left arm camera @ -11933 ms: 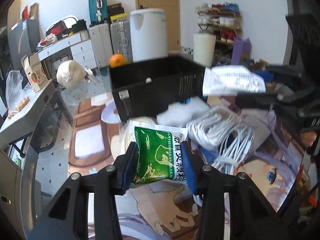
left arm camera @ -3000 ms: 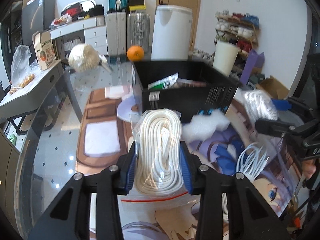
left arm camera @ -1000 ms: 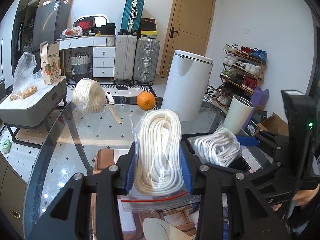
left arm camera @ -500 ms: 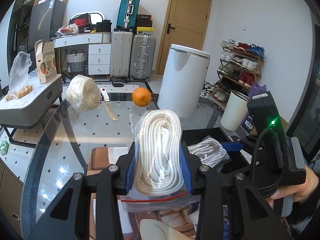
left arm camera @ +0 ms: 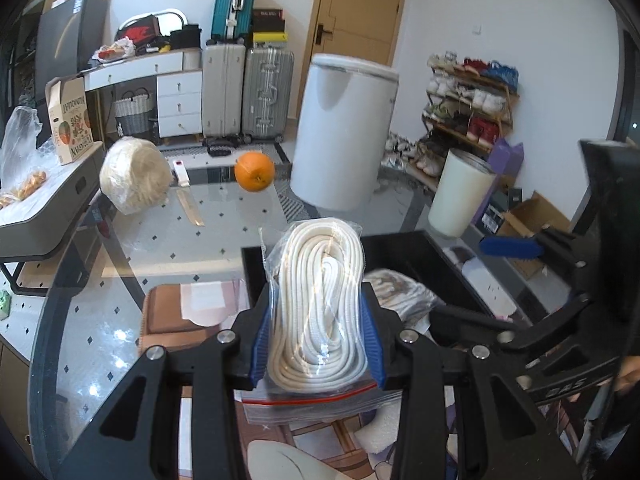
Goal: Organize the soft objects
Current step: 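Lower both rope bags into the black box and open both tools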
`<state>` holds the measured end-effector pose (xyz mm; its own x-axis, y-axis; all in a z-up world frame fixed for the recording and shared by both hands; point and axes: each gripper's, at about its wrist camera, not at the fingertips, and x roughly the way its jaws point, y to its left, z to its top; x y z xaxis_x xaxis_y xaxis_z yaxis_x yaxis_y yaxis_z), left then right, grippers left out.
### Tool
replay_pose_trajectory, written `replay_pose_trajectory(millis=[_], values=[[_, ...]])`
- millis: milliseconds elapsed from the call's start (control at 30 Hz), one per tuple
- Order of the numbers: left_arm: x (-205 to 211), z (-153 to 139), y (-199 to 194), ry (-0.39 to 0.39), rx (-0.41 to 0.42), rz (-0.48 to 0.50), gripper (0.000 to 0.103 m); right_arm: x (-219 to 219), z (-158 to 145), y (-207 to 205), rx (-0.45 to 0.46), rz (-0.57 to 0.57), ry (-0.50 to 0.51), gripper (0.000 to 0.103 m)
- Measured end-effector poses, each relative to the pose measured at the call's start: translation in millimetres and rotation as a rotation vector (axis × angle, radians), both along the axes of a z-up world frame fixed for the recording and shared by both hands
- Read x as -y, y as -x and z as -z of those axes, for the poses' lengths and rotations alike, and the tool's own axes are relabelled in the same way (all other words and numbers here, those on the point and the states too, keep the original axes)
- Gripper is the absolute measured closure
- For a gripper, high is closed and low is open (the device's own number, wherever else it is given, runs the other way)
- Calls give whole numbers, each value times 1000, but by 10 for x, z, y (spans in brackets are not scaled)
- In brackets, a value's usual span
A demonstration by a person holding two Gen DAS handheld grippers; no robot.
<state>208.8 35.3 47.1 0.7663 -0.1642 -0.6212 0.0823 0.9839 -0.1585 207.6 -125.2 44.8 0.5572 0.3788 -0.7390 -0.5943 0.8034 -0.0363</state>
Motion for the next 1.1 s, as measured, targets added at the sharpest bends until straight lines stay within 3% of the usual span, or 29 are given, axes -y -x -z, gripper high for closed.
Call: replay_pose_trajectory(millis=[367, 700, 800, 867, 933, 1033, 1100], values=[[104, 168, -260, -26, -97, 12, 65, 260, -16, 35, 0, 27, -15, 2], [247, 215, -291, -134, -90, 25, 61, 341, -33, 54, 2, 36, -25, 2], [249, 203, -265, -139, -91, 29, 55, 375, -62, 83, 9, 43, -29, 2], [256, 199, -240, -132, -98, 46, 35, 403, -78, 110, 10, 47, -32, 2], [294, 184, -177, -118, -99, 85, 27, 433, -96, 132, 13, 52, -37, 2], [295, 123, -78, -142, -66, 59, 17, 493, -109, 170, 17, 62, -47, 2], [252, 92, -9, -107, -51, 72, 12, 538, -121, 216, 20, 70, -55, 2]])
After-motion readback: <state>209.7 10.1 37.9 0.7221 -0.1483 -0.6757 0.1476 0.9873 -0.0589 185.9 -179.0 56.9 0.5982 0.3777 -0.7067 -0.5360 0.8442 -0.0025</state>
